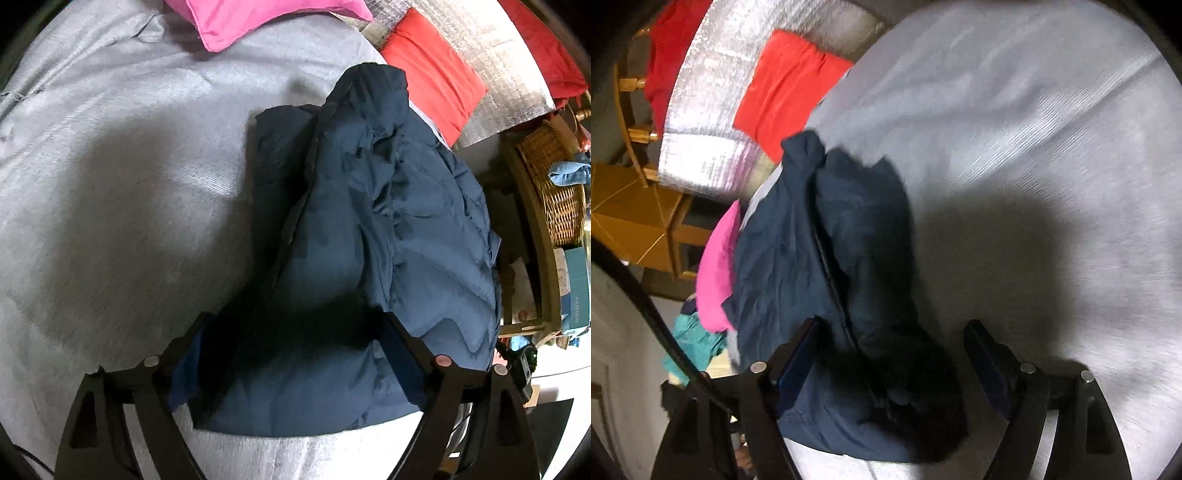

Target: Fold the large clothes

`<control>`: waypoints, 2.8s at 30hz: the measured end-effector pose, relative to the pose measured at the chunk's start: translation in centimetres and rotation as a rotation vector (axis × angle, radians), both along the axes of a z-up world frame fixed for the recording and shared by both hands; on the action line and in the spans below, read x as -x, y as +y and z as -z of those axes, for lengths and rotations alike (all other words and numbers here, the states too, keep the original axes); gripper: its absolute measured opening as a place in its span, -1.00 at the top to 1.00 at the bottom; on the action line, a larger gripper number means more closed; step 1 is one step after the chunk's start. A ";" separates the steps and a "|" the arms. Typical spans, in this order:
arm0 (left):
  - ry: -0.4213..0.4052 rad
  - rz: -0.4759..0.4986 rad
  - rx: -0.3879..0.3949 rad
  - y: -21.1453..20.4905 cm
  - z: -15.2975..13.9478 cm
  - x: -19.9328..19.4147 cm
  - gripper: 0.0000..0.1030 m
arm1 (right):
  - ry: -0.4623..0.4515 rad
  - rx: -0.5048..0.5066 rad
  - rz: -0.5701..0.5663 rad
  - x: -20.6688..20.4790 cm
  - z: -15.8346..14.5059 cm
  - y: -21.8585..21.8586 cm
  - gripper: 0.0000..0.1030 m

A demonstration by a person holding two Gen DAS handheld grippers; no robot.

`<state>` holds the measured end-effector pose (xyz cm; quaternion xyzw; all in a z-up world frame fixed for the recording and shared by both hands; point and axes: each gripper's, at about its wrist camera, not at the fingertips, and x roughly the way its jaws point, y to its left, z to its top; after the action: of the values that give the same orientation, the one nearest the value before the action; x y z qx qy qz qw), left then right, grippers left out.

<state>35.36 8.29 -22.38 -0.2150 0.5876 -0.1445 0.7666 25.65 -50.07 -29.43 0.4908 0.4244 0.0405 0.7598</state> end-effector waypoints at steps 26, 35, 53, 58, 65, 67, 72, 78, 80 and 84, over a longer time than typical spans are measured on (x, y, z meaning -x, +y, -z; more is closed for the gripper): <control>-0.093 0.006 -0.046 -4.9 -1.7 0.2 -0.78 | -0.016 0.146 -0.104 -2.4 -1.4 6.6 -0.54; -0.081 -0.028 -0.074 -5.7 0.1 -0.2 -0.52 | -0.037 0.171 -0.090 -2.8 -1.0 7.2 -0.48; -0.030 -0.164 0.052 -3.7 0.8 -0.6 -0.20 | -0.011 0.110 -0.092 -2.7 -1.4 6.5 -0.31; -0.062 -0.190 0.035 -3.9 -0.2 -0.3 0.22 | -0.028 0.146 -0.076 -2.2 -2.8 7.0 -0.01; -0.097 -0.184 0.054 -2.8 -1.3 1.2 0.52 | -0.062 0.186 -0.073 -1.4 -4.5 7.5 0.17; -0.102 -0.178 0.059 -2.6 -1.6 1.7 0.56 | -0.066 0.184 -0.077 -1.2 -4.7 7.5 0.18; -0.094 -0.167 0.059 -2.4 -1.7 1.8 0.57 | -0.058 0.179 -0.087 -0.1 -4.8 7.2 0.18; -0.086 -0.133 0.047 -2.2 -2.5 3.1 0.57 | -0.051 0.173 -0.102 2.0 -5.1 6.9 0.19; -0.087 -0.117 0.042 -2.2 -2.6 3.6 0.57 | -0.047 0.165 -0.104 2.9 -5.0 6.7 0.18; -0.086 -0.109 0.048 -1.7 -2.8 4.5 0.57 | -0.051 0.155 -0.109 4.6 -4.8 6.8 0.18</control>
<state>30.87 6.58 -19.60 -0.2587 0.5381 -0.1257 0.7923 21.09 -43.25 -24.66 0.4056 0.4329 0.0613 0.8027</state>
